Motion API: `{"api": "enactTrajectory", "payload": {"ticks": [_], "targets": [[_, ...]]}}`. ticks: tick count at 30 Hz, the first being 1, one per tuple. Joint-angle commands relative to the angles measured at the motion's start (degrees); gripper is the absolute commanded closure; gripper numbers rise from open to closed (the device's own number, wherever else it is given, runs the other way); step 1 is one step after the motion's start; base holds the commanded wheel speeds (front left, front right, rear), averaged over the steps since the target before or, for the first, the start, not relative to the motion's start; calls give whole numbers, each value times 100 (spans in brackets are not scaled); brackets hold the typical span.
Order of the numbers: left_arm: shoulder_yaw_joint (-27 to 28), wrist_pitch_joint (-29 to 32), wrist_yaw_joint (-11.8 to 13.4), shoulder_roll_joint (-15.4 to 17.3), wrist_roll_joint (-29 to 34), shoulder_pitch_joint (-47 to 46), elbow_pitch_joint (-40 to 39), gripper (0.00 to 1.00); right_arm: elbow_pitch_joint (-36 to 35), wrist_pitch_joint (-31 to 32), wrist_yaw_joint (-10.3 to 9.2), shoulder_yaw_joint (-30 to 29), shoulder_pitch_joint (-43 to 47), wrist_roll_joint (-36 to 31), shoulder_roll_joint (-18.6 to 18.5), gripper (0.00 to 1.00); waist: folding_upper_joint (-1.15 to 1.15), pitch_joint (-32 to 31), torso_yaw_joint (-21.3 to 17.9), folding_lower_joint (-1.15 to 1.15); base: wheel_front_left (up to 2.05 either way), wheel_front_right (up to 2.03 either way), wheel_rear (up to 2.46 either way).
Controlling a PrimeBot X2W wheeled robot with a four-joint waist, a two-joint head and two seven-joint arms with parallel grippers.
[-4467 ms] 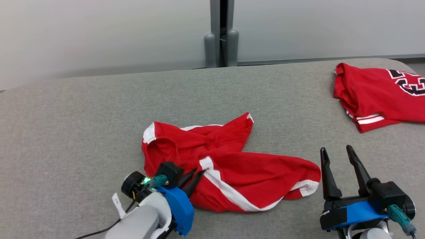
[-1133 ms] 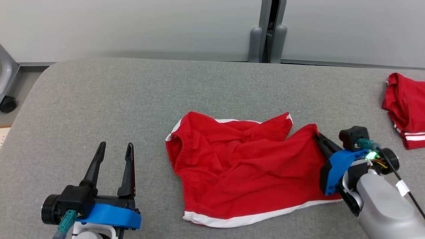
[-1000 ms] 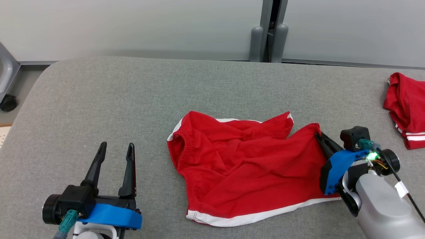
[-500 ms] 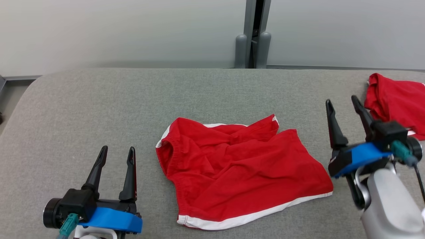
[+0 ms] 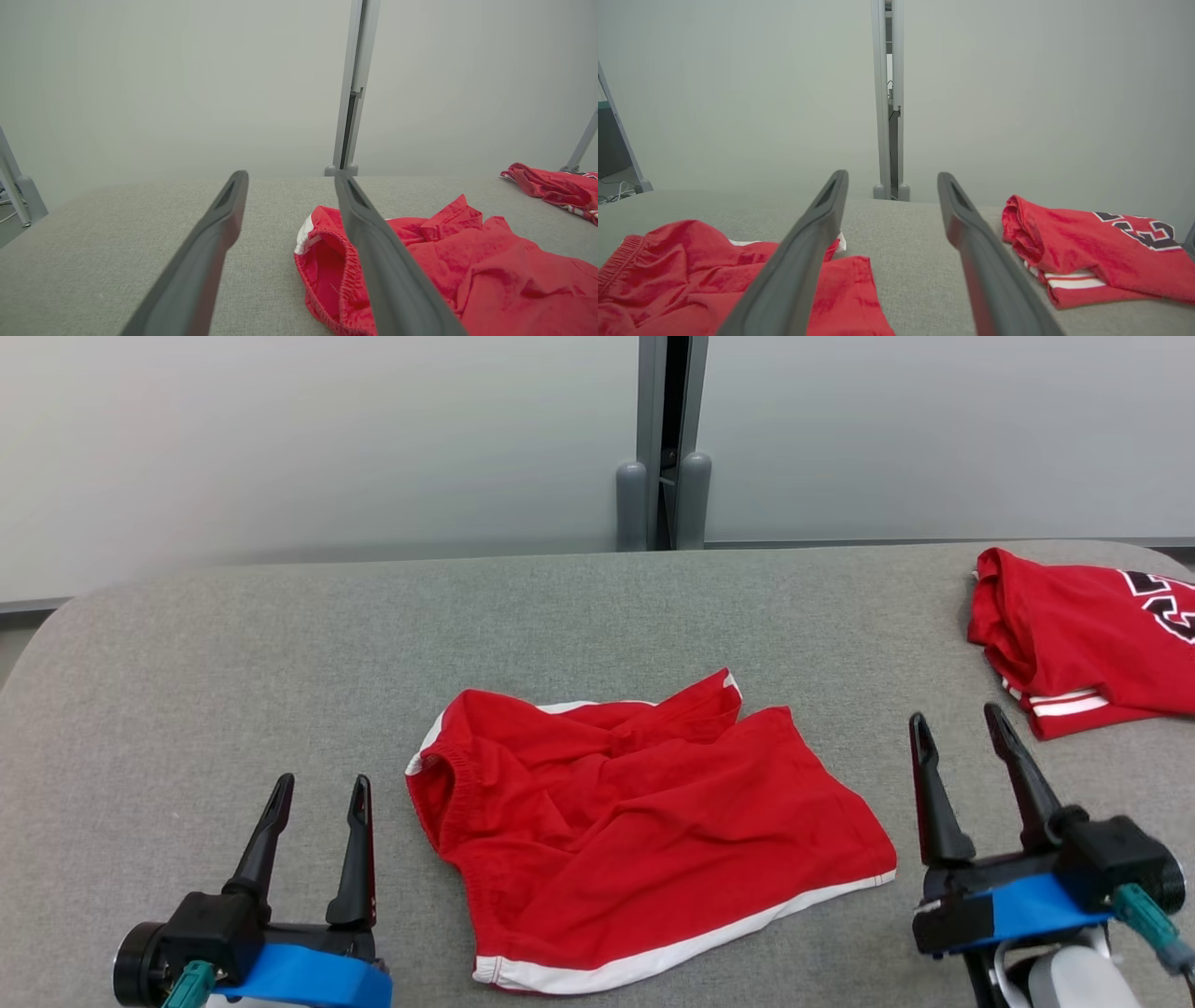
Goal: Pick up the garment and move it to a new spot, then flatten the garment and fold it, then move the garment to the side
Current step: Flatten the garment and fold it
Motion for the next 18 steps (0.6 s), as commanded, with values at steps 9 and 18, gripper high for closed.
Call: {"api": "enactTrajectory", "payload": {"ticks": [9,18], "targets": [[94,-21,14,21,12,277,-70,0,-247,1,-2,103,805,-8,240,0,0,-163,-47,0,0,0,0],[95,-21,52,21,-1,397,-64,0,-173,0,-2,85,1036,-31,356,0,0,-266,-3,0,0,0,0]]}}
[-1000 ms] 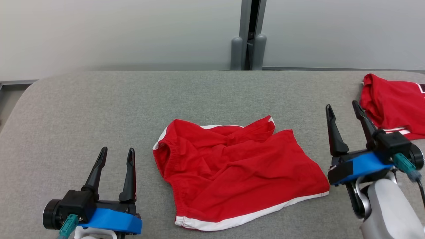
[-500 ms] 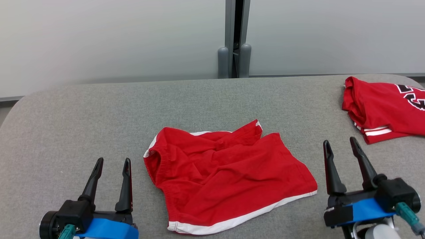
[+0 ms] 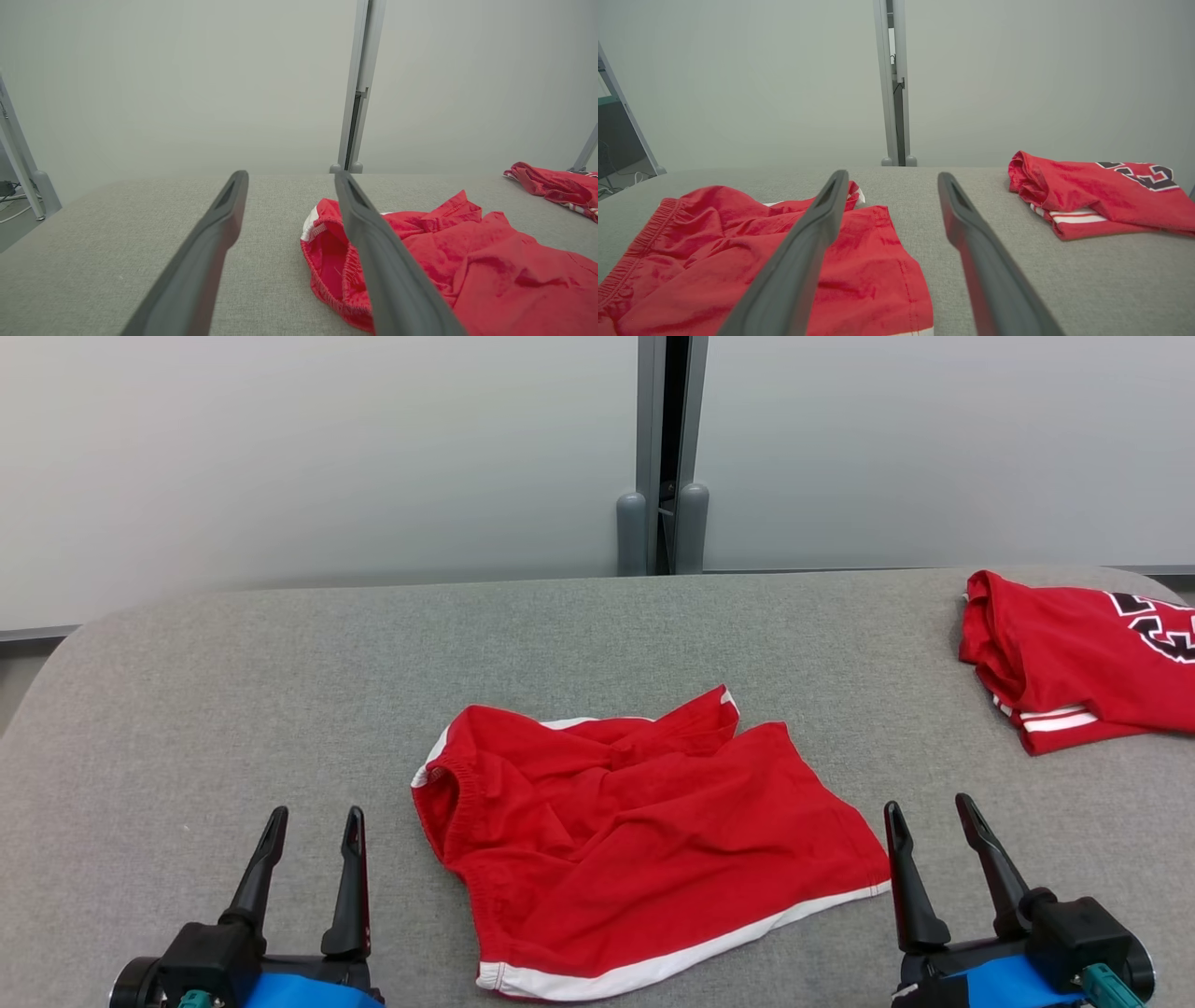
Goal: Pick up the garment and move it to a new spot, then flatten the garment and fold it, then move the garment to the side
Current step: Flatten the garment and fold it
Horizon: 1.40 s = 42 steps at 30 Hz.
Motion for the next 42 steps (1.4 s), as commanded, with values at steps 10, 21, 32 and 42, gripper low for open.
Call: {"api": "enactTrajectory", "payload": {"ticks": [10,21,32,42], "targets": [[9,-21,48,21,-23,134,-30,0,62,1,-2,-41,100,-73,65,0,0,-23,21,0,0,0,0],[-995,-18,-196,23,-37,57,390,0,833,1,-2,-549,-130,-243,61,0,0,40,109,0,0,0,0],[-1801,-18,-336,21,9,149,1265,0,1643,1,-2,-732,-556,-314,-22,0,0,242,173,0,0,0,0],[-2187,-18,-367,22,-91,-133,1803,0,2590,1,-2,-572,-1024,-300,-69,0,0,413,223,0,0,0,0]]}}
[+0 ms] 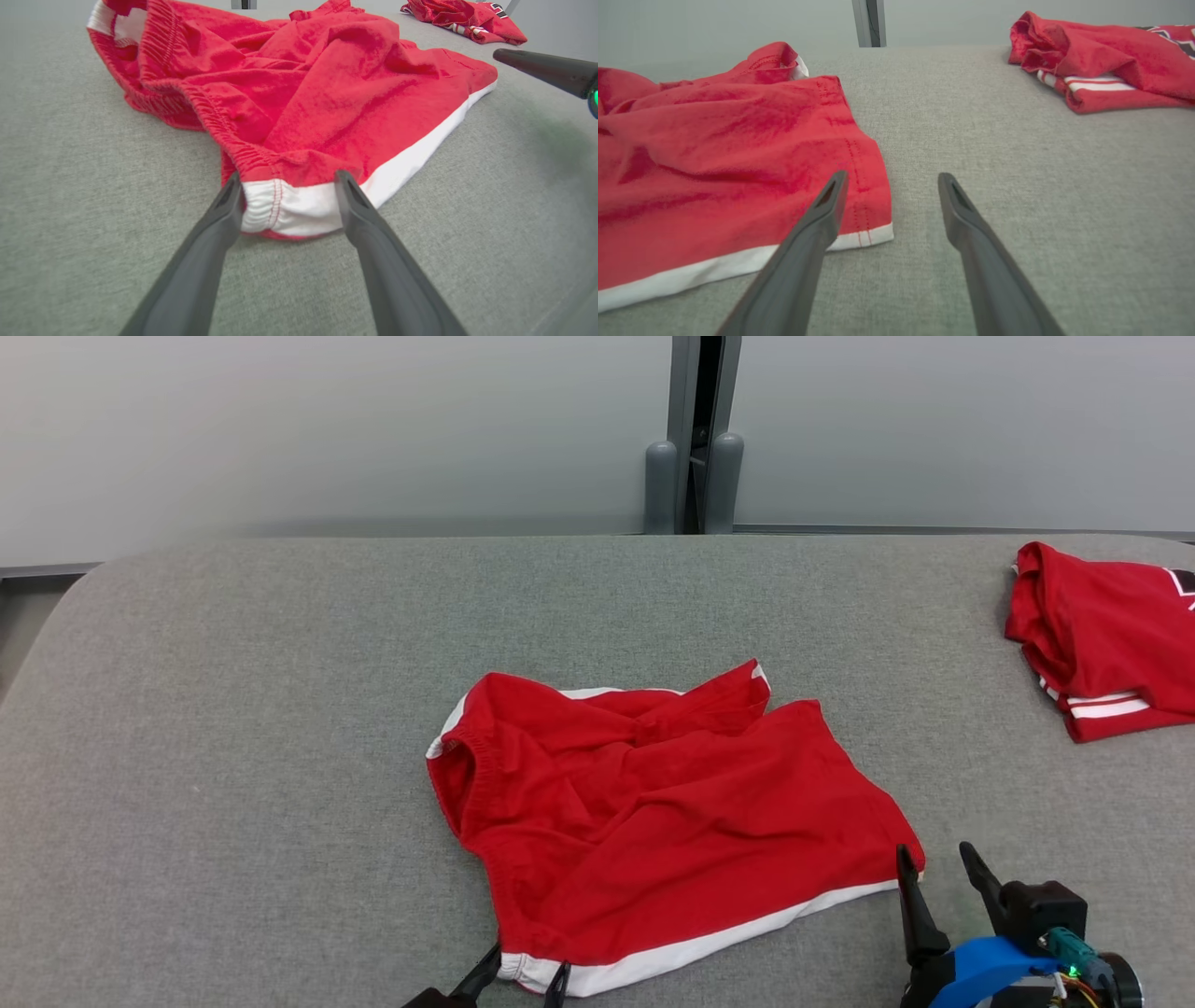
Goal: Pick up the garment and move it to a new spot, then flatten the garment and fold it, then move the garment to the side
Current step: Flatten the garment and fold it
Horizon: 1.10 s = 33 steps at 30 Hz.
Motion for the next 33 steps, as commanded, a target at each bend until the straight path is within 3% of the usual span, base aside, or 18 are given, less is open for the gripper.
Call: {"api": "enactTrajectory", "payload": {"ticks": [1,12,13,14,15,16,17,25,33], "targets": [[-51,-15,-20,22,-31,-89,58,0,171,1,-2,37,-118,15,-42,0,0,19,11,0,0,0,0],[-414,-15,-26,37,-175,-290,146,0,1254,9,-2,230,-441,162,-6,0,0,114,77,0,0,0,0],[-448,-15,-25,40,-184,-307,165,0,1355,11,-1,278,-464,214,9,10,0,123,78,0,0,0,0],[-473,-15,-26,45,-209,-332,180,0,1409,20,-1,329,-493,257,29,55,0,130,79,0,0,0,0],[-496,-15,-26,48,-236,-351,187,38,1459,28,0,402,-516,295,47,91,0,136,80,0,0,0,0],[-526,-15,-26,52,-260,-357,203,82,1481,33,6,463,-523,355,64,100,0,141,78,0,0,0,0],[-558,-15,-26,60,-292,-364,215,100,1452,33,6,498,-532,418,72,100,0,147,76,0,0,0,0],[-607,-15,-26,114,-400,-476,49,100,829,2,3,720,-460,597,40,100,0,164,35,0,0,0,0],[-247,-15,-24,168,-305,-1096,-423,100,30,0,2,961,-921,657,-77,100,0,371,-32,0,0,0,0]]}}
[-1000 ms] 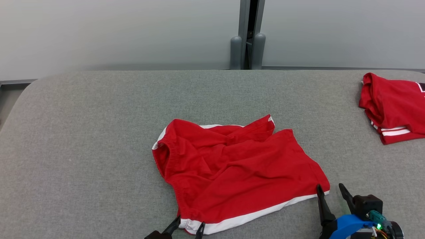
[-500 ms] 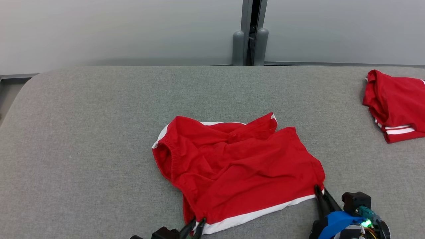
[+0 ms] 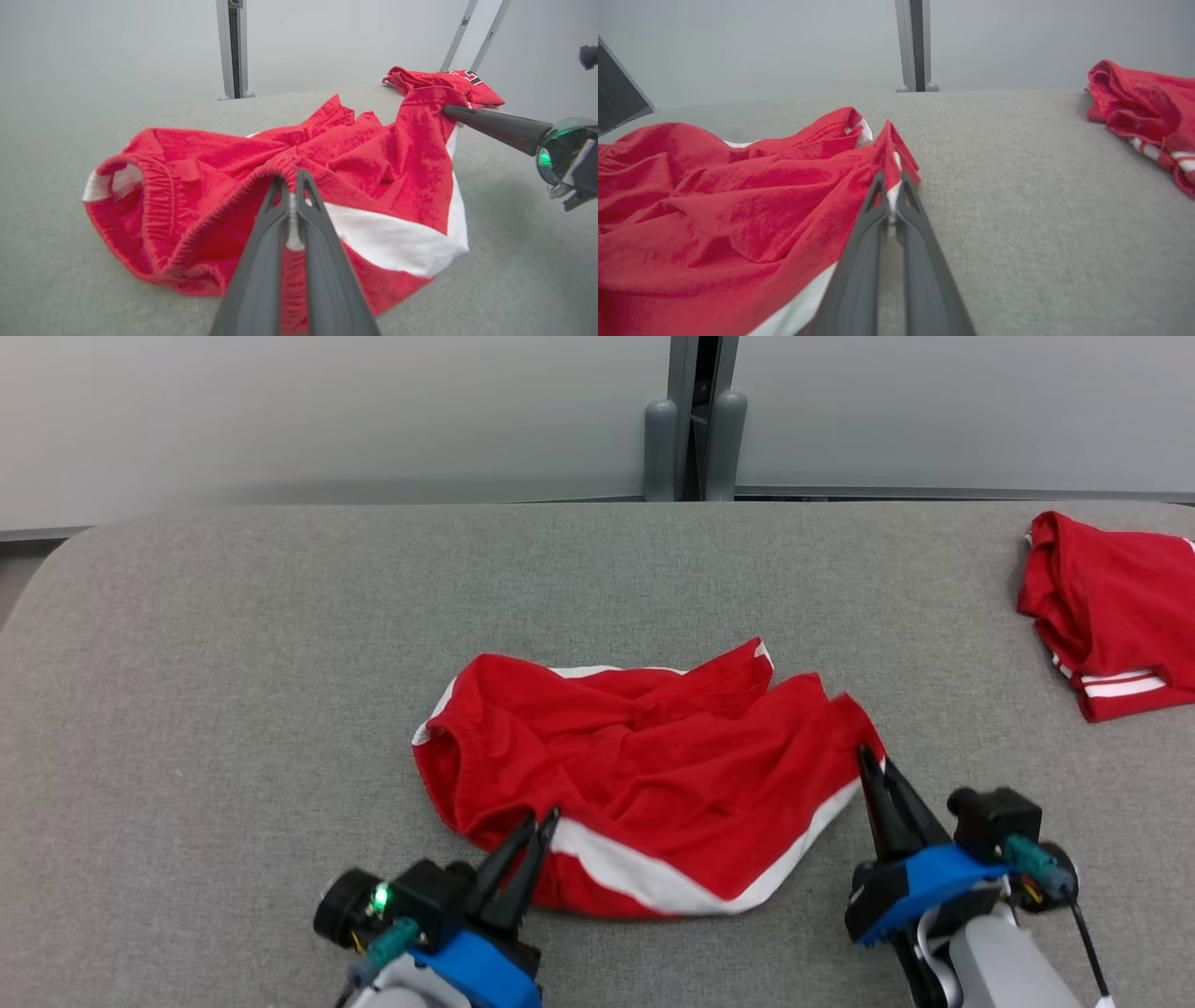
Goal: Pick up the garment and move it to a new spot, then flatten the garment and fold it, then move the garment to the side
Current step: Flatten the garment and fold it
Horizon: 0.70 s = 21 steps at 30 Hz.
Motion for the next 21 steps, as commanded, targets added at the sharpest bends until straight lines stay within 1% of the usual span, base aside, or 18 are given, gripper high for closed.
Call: {"api": "enactTrajectory", "payload": {"ticks": [1,4,8,12,13,14,15,16,19,21], "targets": [[131,-15,-16,66,49,-335,-103,100,-149,-3,7,81,-363,22,-72,100,0,130,-51,0,0,0,0],[281,-15,-16,143,128,-950,-227,100,-292,-2,3,159,-922,114,-129,100,0,343,-120,0,0,0,0],[429,-15,-10,347,201,-1961,-284,100,-349,-2,4,329,-1977,195,-196,100,0,763,-243,0,0,0,0],[567,-15,-10,621,200,-3156,-143,100,-185,-2,3,488,-3231,236,-256,100,0,1255,-393,0,0,0,0],[567,-15,-10,621,200,-3156,-143,100,-185,-2,3,488,-3231,236,-256,100,0,1255,-393,0,0,0,0],[571,-15,-10,687,195,-3468,-86,100,-126,-2,3,493,-3553,245,-253,100,0,1366,-429,0,0,0,0],[574,-15,-10,817,167,-4091,46,100,37,-2,3,463,-4196,295,-258,100,0,1608,-499,0,0,0,0],[574,-15,-10,817,167,-4091,46,100,37,-2,3,463,-4196,295,-258,100,0,1608,-499,0,0,0,0],[562,-14,-11,955,123,-4998,224,100,311,-1,3,389,-5134,295,-269,100,0,1922,-591,0,0,0,0],[653,-15,-11,1022,46,-5566,303,100,444,0,3,341,-5680,264,-259,100,0,2070,-651,0,0,0,0]]}}
